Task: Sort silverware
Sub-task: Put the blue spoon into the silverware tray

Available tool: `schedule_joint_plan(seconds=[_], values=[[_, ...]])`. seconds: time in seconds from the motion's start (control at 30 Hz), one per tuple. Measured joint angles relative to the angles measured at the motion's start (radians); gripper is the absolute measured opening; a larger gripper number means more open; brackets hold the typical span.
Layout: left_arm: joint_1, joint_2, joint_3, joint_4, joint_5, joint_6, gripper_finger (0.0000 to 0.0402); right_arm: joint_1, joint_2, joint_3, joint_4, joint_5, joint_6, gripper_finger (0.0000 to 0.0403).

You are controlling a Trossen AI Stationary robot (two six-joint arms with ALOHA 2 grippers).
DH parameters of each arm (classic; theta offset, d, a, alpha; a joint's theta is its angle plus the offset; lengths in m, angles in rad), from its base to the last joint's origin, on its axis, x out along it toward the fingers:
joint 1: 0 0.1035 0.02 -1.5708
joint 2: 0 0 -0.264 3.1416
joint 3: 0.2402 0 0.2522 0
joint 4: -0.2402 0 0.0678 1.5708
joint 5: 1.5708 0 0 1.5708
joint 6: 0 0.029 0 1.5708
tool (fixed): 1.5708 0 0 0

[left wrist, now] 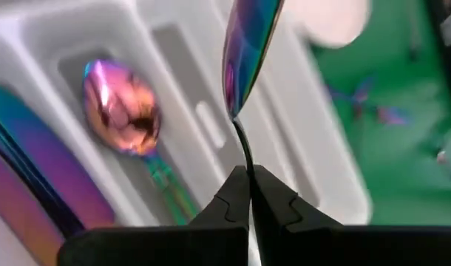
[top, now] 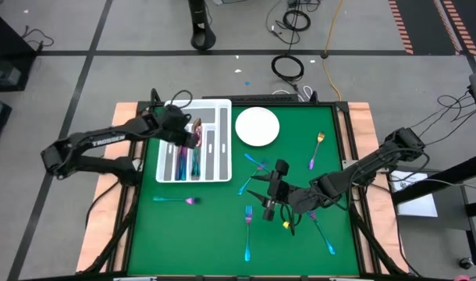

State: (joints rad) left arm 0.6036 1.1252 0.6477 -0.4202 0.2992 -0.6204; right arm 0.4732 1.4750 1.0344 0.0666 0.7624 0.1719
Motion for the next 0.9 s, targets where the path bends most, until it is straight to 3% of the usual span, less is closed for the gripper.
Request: schedule_joint_plan(seconds=[0.4, 0.57, 0.9], values=[[0.030, 0.216, -0.009, 0.024, 0.046, -0.030, 0.0000, -0.001, 0.000, 0.000, -0.029, 0.008, 0.021, 0.0199], [0.030, 0.236, -0.009, 0.026, 0.048, -0.033, 0.0004, -0.001, 0.000, 0.000, -0.036, 0.051, 0.026, 0.0199], [0.030, 0.236, -0.009, 0.014, 0.033, -0.054, 0.0049, -0.001, 0.000, 0.000, -0.036, 0.050, 0.026, 0.0199]])
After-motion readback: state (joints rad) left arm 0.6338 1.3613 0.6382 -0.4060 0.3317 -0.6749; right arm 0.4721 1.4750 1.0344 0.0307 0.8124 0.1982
